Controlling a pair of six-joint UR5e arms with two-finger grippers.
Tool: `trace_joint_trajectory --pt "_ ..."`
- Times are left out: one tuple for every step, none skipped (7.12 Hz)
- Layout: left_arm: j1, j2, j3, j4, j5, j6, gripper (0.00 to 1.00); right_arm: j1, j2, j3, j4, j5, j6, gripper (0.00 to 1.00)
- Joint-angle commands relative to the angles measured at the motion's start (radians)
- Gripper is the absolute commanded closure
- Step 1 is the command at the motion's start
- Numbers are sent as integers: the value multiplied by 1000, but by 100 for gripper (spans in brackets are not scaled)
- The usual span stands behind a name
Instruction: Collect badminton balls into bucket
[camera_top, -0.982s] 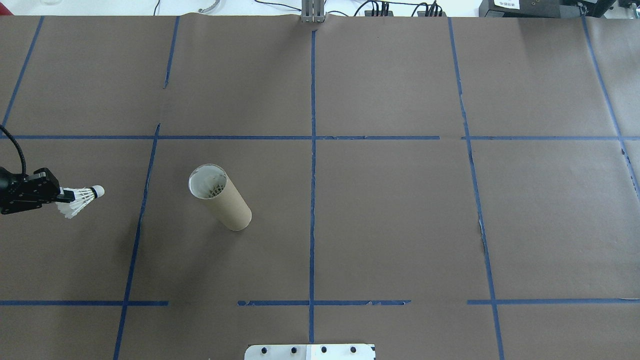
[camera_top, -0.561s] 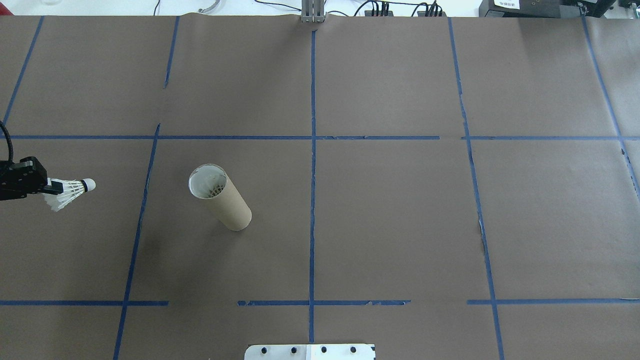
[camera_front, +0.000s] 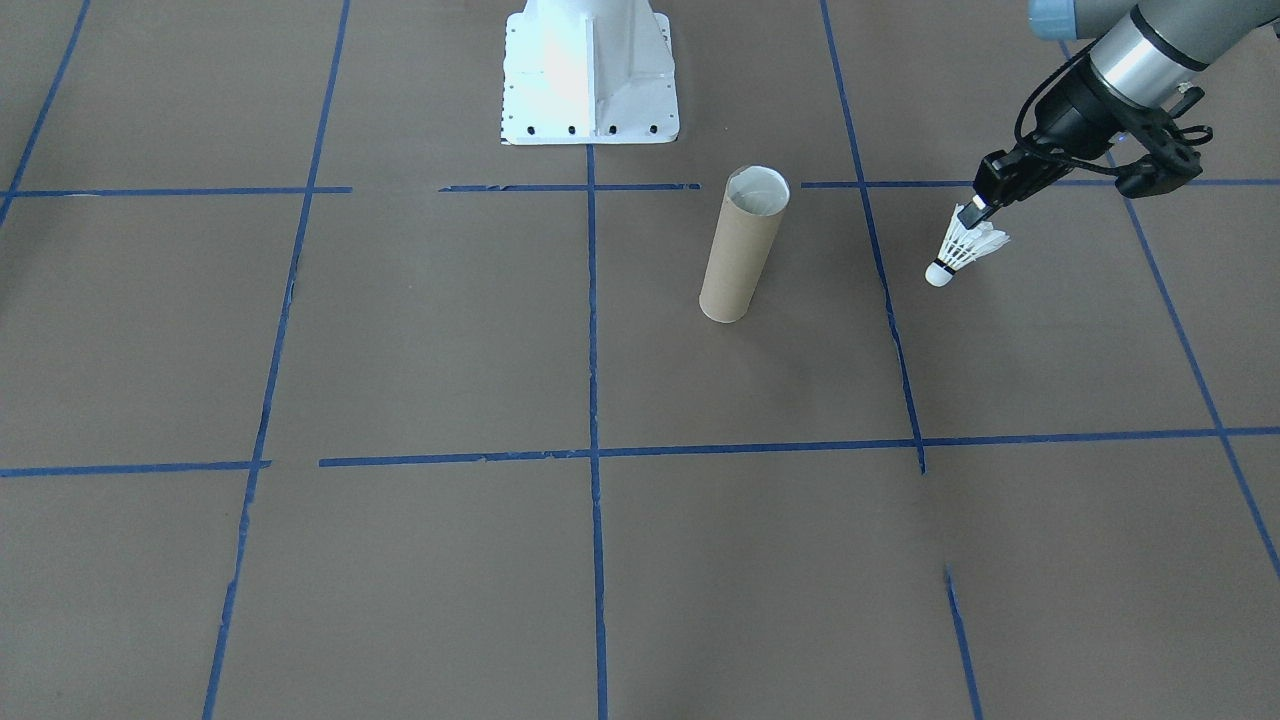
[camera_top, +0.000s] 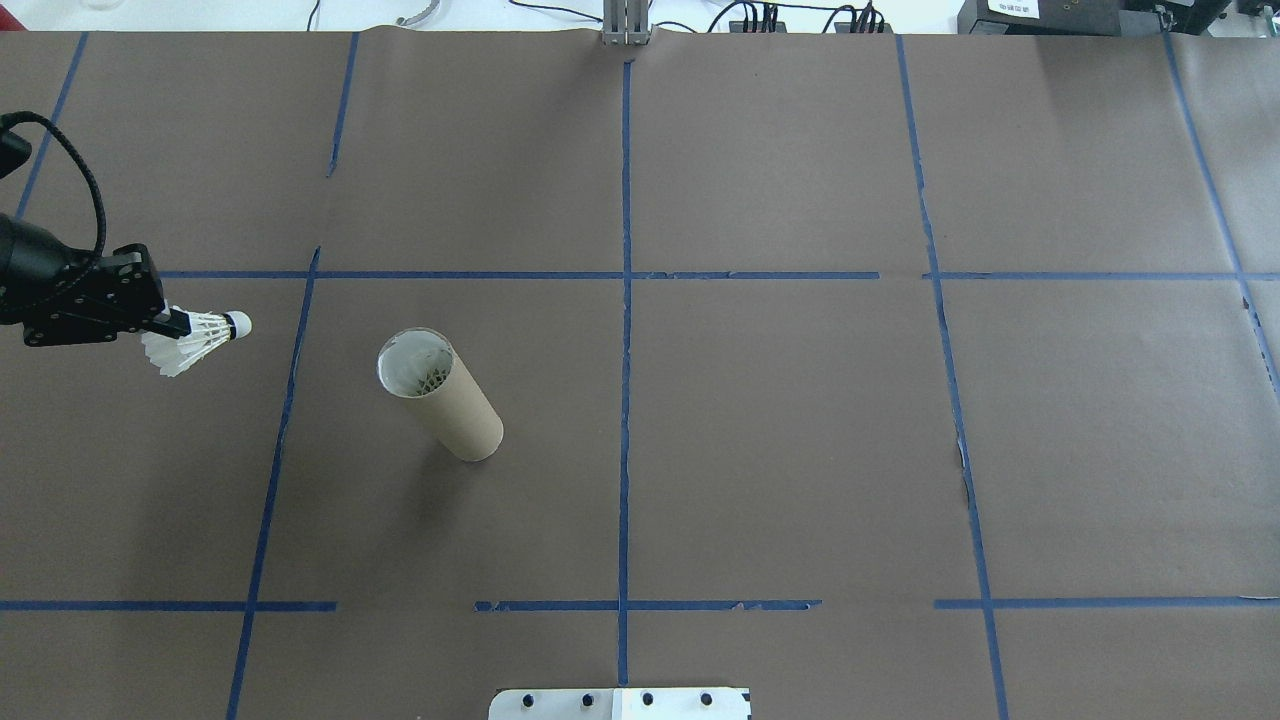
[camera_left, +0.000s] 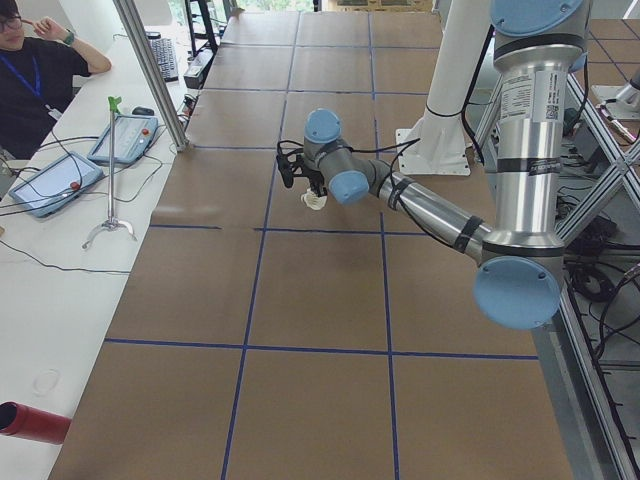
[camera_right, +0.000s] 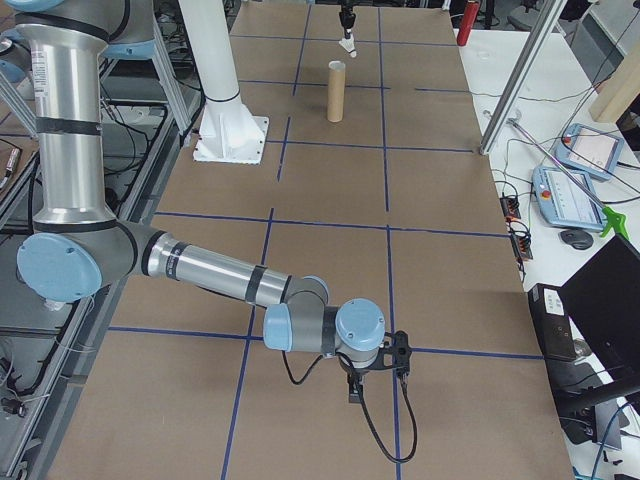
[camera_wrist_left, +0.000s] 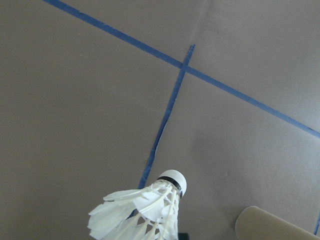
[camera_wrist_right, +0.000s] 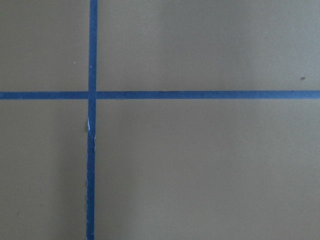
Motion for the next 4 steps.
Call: trace_joint_trajectory --pt "13 -94 -96 214 8 1 100 5 -66 21 69 24 -1 0" --pt "27 -175 -117 353 13 14 100 5 -68 21 71 24 -1 0" --pt "28 -305 -125 581 83 84 100 5 -68 21 71 24 -1 0" --pt "45 -423 -136 823 143 143 100 5 -68 21 71 24 -1 0"
